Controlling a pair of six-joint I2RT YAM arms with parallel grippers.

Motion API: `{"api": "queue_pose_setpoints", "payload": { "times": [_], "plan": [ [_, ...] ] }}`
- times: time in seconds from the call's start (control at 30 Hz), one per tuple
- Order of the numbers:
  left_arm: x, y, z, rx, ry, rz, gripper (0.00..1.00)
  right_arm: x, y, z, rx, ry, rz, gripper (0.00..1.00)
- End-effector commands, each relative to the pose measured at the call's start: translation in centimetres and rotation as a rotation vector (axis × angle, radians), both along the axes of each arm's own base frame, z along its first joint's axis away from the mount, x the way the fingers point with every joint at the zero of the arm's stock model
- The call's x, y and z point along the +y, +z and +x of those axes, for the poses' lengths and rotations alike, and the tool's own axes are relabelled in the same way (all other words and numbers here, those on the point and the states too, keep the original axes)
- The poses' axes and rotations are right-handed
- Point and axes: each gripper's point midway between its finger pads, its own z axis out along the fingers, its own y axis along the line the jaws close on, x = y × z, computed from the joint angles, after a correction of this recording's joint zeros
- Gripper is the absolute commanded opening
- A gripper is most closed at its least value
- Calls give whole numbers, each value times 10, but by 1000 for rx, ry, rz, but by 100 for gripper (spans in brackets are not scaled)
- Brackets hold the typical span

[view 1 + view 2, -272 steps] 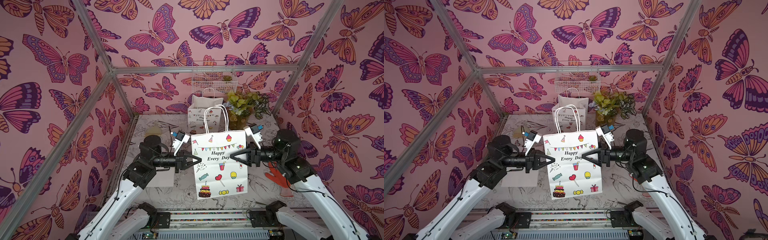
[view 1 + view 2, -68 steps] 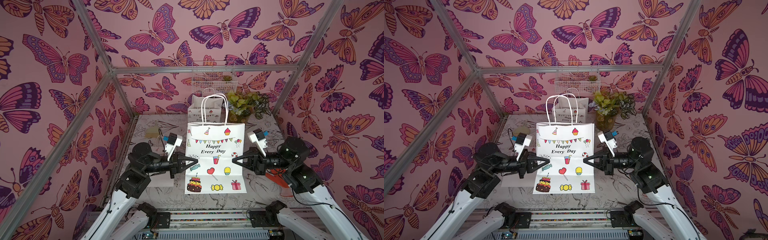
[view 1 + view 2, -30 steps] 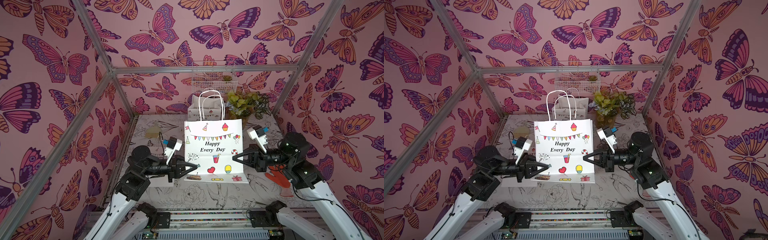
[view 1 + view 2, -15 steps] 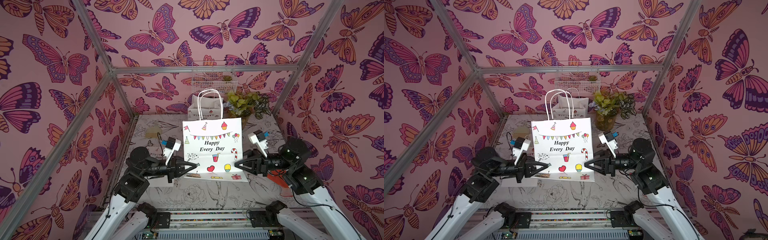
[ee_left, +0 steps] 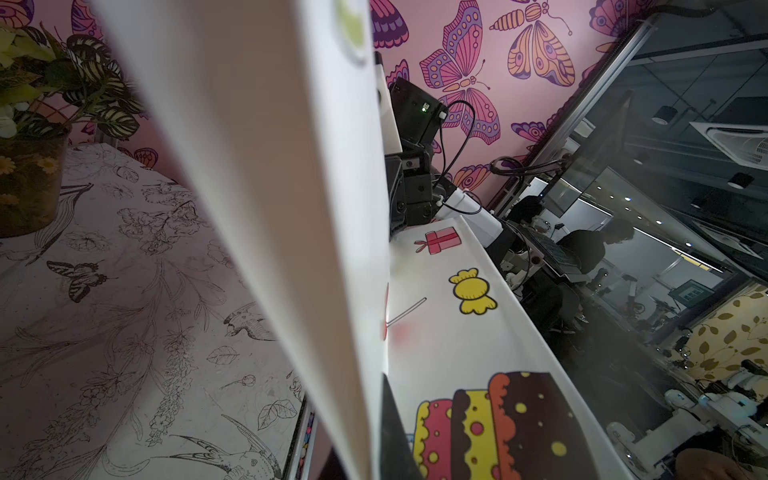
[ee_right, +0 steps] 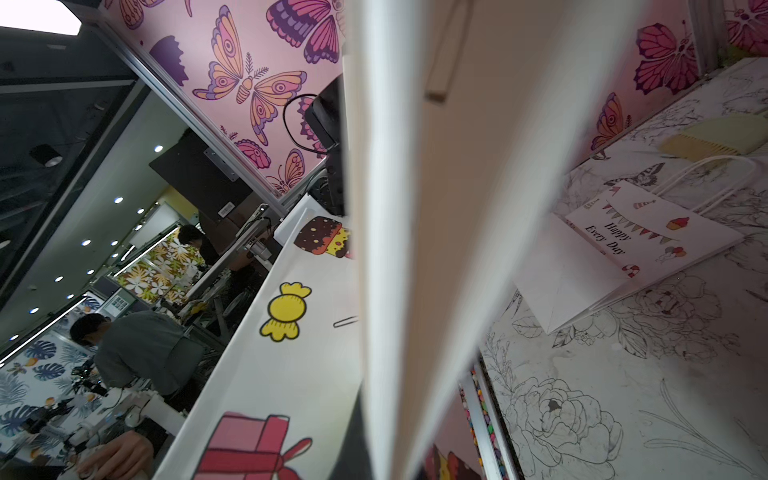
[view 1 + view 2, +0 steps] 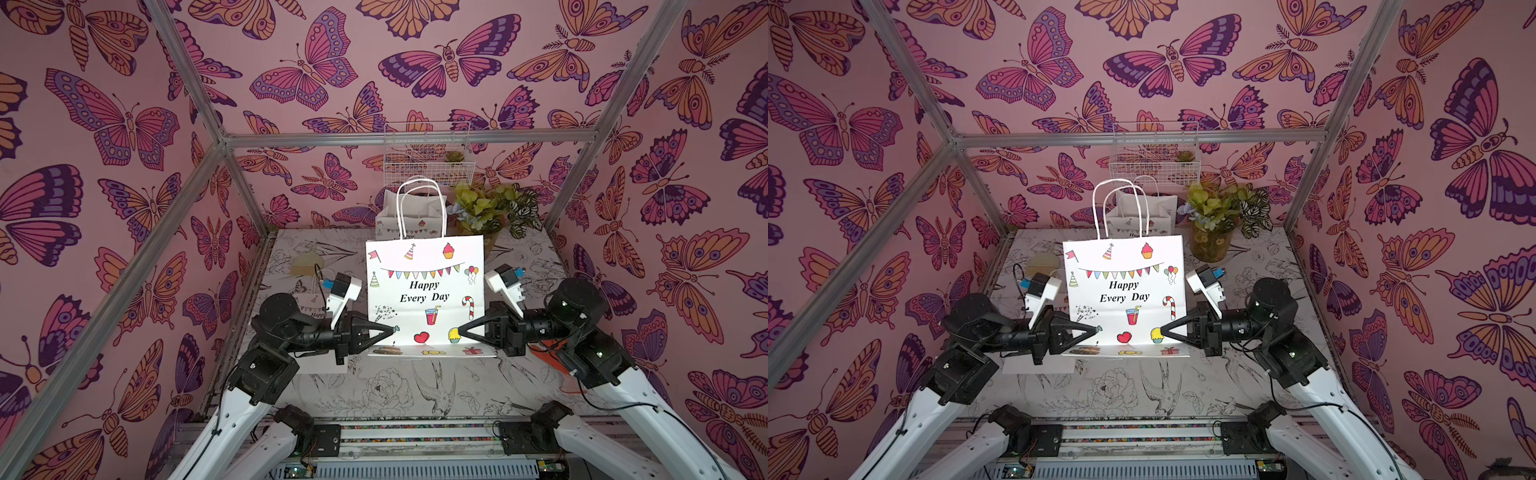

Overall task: Put away the paper bag
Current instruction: Press the paper bag.

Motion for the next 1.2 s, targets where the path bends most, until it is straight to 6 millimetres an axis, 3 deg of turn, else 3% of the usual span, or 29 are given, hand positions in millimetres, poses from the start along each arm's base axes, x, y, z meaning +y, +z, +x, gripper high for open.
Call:
{"api": "queue_pose_setpoints", "payload": {
  "times": [0.0,0.13,0.33,0.63,0.93,1.07,1.17],
  "plan": [
    [3,10,4,-53,43,-29,9,1,0,-4,-16,12,0,0],
    [7,23,10,-97,106,-46,19,-1,0,-7,-25,14,-9,0],
    [17,45,17,-175,216,-74,19,-3,0,-13,-35,27,-16,0],
    [28,54,16,-211,278,-113,11,-7,2,-23,-51,56,-8,0],
    [15,79,4,-212,97,-219,10,-7,5,-27,-50,88,-6,0],
    [14,81,4,-211,76,-222,1,-7,6,-29,-52,92,-5,0],
    [16,78,1,-213,92,-210,0,-8,6,-30,-59,89,-12,0]
  ]
}}
